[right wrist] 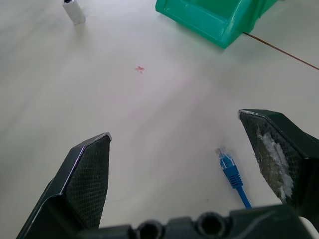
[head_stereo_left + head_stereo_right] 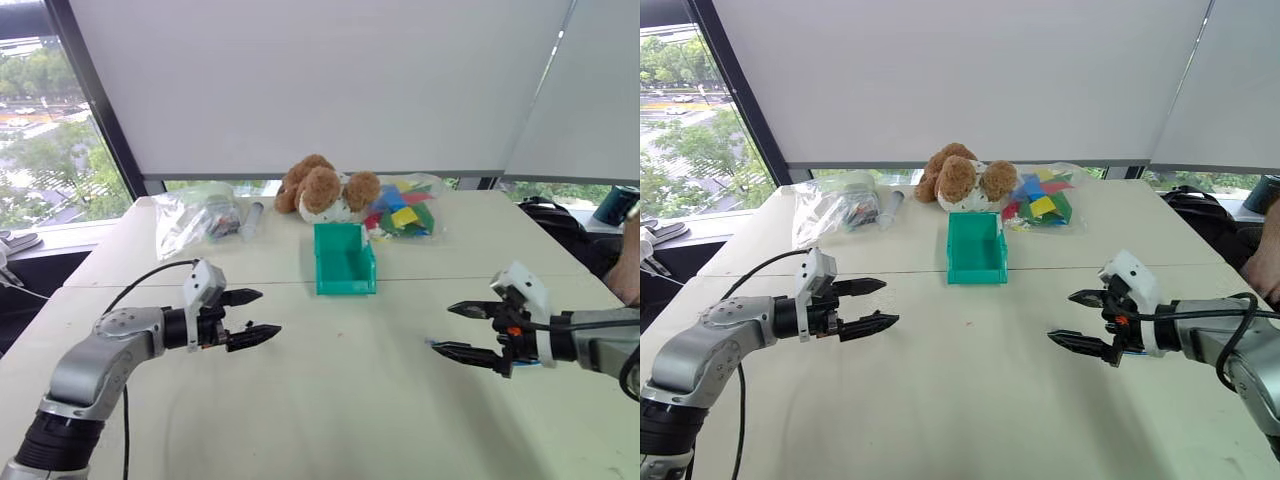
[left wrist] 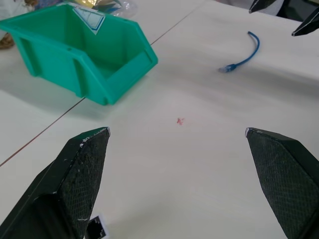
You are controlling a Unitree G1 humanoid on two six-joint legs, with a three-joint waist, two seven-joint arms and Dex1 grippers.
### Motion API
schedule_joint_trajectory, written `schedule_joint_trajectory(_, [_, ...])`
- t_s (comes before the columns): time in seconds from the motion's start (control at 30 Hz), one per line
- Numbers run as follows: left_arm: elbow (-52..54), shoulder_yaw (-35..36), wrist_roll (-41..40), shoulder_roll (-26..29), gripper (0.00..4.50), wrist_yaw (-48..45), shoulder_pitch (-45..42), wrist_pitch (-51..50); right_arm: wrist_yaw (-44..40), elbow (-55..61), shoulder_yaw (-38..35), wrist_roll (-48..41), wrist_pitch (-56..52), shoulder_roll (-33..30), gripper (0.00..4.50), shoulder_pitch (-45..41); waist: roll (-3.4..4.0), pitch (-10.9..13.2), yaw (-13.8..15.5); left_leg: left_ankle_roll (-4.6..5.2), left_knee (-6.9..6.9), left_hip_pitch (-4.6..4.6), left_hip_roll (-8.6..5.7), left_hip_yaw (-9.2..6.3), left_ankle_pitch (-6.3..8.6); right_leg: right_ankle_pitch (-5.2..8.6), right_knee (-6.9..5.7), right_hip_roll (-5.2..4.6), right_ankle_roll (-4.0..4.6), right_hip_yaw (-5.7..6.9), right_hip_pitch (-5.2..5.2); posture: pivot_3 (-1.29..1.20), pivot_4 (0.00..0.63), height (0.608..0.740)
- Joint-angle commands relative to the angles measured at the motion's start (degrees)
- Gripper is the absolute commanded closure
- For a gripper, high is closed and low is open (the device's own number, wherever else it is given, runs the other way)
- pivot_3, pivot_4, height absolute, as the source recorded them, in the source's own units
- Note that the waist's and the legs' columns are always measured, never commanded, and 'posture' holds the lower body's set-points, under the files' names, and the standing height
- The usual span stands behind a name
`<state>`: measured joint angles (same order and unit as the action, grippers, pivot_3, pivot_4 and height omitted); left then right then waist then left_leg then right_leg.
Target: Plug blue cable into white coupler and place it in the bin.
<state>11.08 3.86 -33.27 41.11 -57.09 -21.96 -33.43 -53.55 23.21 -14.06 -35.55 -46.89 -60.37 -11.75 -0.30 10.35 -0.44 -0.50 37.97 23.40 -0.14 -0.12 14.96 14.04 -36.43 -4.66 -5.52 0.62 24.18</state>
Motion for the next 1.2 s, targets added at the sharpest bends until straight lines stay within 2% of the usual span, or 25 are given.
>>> schedule_joint_trajectory(0.03, [2.14,2.23,-1.36,0.50,0.00,0.40,-0.15,-0.37,-0.74,0.69,-2.48,0.12,0.96,-1.38,0.03,0.11,0.00,0.00,0.01,0.00,0.00,0.00,0.00,0.00,0.00,0.00,0.00,0.00,0.00,0.00,0.00,0.00,0.150,0.740])
schedule_joint_trajectory(0.33, [3.94,1.73,-2.72,1.12,0.00,-0.04,-0.34,-2.00,-0.75,3.76,-8.32,-0.76,-0.92,-1.58,0.03,5.38,0.00,0.00,0.19,0.00,0.00,0.00,0.00,0.01,0.00,0.00,0.00,0.00,0.00,0.00,-0.01,0.00,0.150,0.740])
schedule_joint_trajectory(0.67, [4.52,2.02,-3.49,1.77,0.00,-0.11,-1.67,-3.08,2.23,7.68,-13.21,-1.73,-2.10,0.95,0.03,11.19,-0.01,0.00,0.74,0.01,0.01,-0.01,-0.01,0.03,0.00,0.00,0.01,0.01,0.00,-0.02,-0.03,0.00,0.150,0.740])
schedule_joint_trajectory(0.93, [1.77,-0.09,-2.36,0.95,0.00,-2.14,-2.79,-1.41,3.90,7.50,-11.32,4.61,3.34,1.98,0.03,18.35,-0.02,-0.01,1.19,0.01,0.07,-0.02,-0.04,0.07,0.01,0.01,0.04,0.01,0.01,-0.03,-0.09,0.00,0.150,0.740])
schedule_joint_trajectory(1.03, [1.06,-0.68,-1.62,0.31,0.00,-1.97,-3.53,-0.87,2.08,4.23,-9.83,6.46,6.43,1.30,0.03,18.45,-0.02,-0.01,1.14,0.01,0.07,-0.03,-0.04,0.06,0.01,0.01,0.04,0.02,0.01,-0.04,-0.10,0.00,0.150,0.740])
schedule_joint_trajectory(1.2, [0.82,-2.30,-0.26,-1.63,0.00,-1.43,-3.64,-0.27,-2.96,-7.47,-4.05,10.20,14.27,1.20,0.03,14.98,-0.03,-0.02,1.10,0.01,0.10,-0.12,-0.07,0.10,0.01,0.01,0.07,0.03,0.02,-0.04,-0.22,0.00,0.150,0.740])
